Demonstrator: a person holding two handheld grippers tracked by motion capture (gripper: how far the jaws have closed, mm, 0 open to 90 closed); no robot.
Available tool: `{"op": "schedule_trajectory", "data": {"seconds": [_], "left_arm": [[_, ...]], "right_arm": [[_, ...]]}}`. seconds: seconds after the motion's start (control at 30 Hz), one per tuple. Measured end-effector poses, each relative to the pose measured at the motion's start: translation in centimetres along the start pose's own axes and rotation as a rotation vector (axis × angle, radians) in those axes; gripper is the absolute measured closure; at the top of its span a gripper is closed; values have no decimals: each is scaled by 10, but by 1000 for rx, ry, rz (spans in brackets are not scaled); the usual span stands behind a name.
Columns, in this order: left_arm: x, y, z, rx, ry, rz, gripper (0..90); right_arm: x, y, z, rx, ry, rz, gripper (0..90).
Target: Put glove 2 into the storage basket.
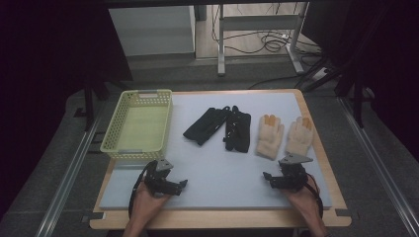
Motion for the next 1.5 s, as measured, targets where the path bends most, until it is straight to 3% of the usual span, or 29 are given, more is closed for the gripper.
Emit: {"op": "schedule_trajectory", "data": {"seconds": [0.53, 0.7, 1.07, 1.23, 1.27, 1.5], "left_arm": [[0, 0, 0, -1, 1, 1, 17], [0, 0, 0, -1, 2, 2, 18], [0, 0, 0, -2, 1, 2, 18], [0, 0, 0, -2, 1, 2, 18], [0, 0, 0, -2, 1, 2, 18], [0, 0, 0, -3, 0, 3, 19]], "right_arm": [[-3, 10, -1, -3, 33, 18, 259], [-2, 17, 0, 7, 62, 8, 261], [3, 43, -3, -32, 48, 21, 267], [9, 59, 1, -35, 55, 27, 345], [14, 67, 5, -35, 59, 31, 394], [30, 94, 18, -48, 26, 40, 550]]}}
Point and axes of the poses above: each handheld gripper's, and its own axes: x roughly forward along the jaws, y roughly out of its top, z roughly to its right, the point moved 2 cm from there along x, roughly forward along the jaws, and after that the axes turned 3 degrees about -x, right-handed, at the moved point
